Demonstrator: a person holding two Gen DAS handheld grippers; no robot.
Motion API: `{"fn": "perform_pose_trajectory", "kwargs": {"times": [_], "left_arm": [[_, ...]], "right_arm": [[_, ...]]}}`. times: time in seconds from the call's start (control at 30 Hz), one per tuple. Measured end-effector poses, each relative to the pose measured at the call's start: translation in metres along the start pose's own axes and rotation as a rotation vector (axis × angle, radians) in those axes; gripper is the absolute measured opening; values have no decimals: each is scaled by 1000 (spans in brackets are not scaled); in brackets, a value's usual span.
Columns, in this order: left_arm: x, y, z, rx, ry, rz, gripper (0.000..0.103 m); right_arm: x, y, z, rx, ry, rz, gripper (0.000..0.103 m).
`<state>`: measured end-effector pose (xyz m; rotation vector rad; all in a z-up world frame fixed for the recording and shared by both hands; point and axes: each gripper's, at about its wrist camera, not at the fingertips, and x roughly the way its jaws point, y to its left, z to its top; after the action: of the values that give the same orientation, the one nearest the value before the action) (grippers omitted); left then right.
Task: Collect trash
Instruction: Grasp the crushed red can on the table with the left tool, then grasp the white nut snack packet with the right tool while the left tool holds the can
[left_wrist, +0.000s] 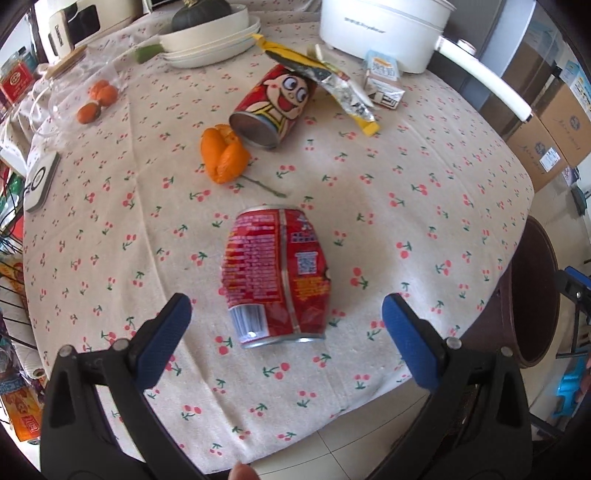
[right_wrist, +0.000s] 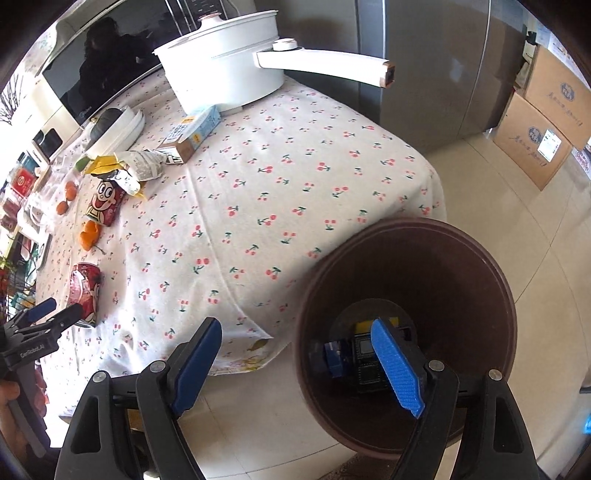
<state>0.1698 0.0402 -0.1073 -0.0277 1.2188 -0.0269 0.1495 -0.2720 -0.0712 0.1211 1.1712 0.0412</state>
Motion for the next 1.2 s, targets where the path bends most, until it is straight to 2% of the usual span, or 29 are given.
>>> {"fn": "perform_pose_trajectory", "kwargs": {"times": [0.13,0.2,0.27,0.33,0.47,0.73,0.8,0.97,1.2], "left_arm": [[15,9,7,-46,24,-22,102],[22,9,9,-46,39,-32,97],[27,8,10,-43,55,-38,76],[30,11,10,-50,71,-61,66],[21,25,12,-84,52,-84,66],[-24,76,18,-132,-70,-59,66],[-31,91,18,-153,-90,-55,66],[-34,121,19,-248,-97,-121,66],[-30,145,23,-308,-102,-137,66]], "right_arm": [[4,19,2,-24,5,7,85],[7,26,3,-34,7,4,85],[9,32,5,-41,8,-1,85],[11,37,7,-42,9,-2,85],[16,48,10,-38,13,0,85],[32,97,27,-93,7,7,85],[38,116,37,-127,-2,21,85],[56,161,72,-213,-29,27,85],[73,183,135,-93,-42,136,83]]}}
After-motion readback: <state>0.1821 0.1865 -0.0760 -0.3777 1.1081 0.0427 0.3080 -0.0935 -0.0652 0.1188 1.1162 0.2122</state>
